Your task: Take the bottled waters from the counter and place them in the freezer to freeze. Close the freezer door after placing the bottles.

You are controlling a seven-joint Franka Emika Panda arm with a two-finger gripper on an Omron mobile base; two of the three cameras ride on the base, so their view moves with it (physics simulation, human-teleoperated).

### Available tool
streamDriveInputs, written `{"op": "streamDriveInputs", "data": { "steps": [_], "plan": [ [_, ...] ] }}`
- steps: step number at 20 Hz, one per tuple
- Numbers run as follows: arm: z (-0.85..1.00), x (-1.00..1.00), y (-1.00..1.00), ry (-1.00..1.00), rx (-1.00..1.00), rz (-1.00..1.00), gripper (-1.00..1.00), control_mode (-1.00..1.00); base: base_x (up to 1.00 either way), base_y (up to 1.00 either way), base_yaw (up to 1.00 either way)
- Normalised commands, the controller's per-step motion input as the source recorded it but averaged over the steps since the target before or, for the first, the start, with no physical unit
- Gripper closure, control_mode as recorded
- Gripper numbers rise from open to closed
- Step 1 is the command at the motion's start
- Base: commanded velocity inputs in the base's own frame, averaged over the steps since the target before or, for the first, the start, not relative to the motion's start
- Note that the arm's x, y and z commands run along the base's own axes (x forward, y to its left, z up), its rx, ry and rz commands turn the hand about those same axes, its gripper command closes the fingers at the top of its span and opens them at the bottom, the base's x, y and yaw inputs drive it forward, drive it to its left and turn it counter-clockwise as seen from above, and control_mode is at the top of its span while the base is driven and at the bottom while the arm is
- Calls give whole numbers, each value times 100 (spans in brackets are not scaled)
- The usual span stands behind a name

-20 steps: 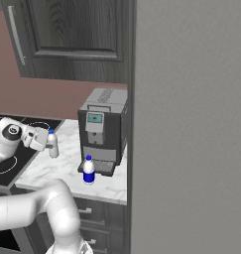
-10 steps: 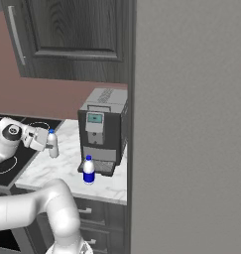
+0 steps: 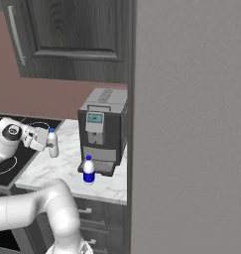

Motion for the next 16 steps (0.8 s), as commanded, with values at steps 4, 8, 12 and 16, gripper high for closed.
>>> {"op": "streamDriveInputs", "data": {
  "steps": [4, 8, 12, 16],
  "plan": [
    [0, -4, 0, 0, 0, 0, 100, -100, 0, 0, 0],
    [8, -24, 0, -5, -5, -2, 100, -100, 0, 0, 0],
    [29, -58, -4, -15, -2, -8, 100, -100, 0, 0, 0],
    [36, -74, -36, -19, 0, -16, 100, -100, 0, 0, 0]
  ]
}}
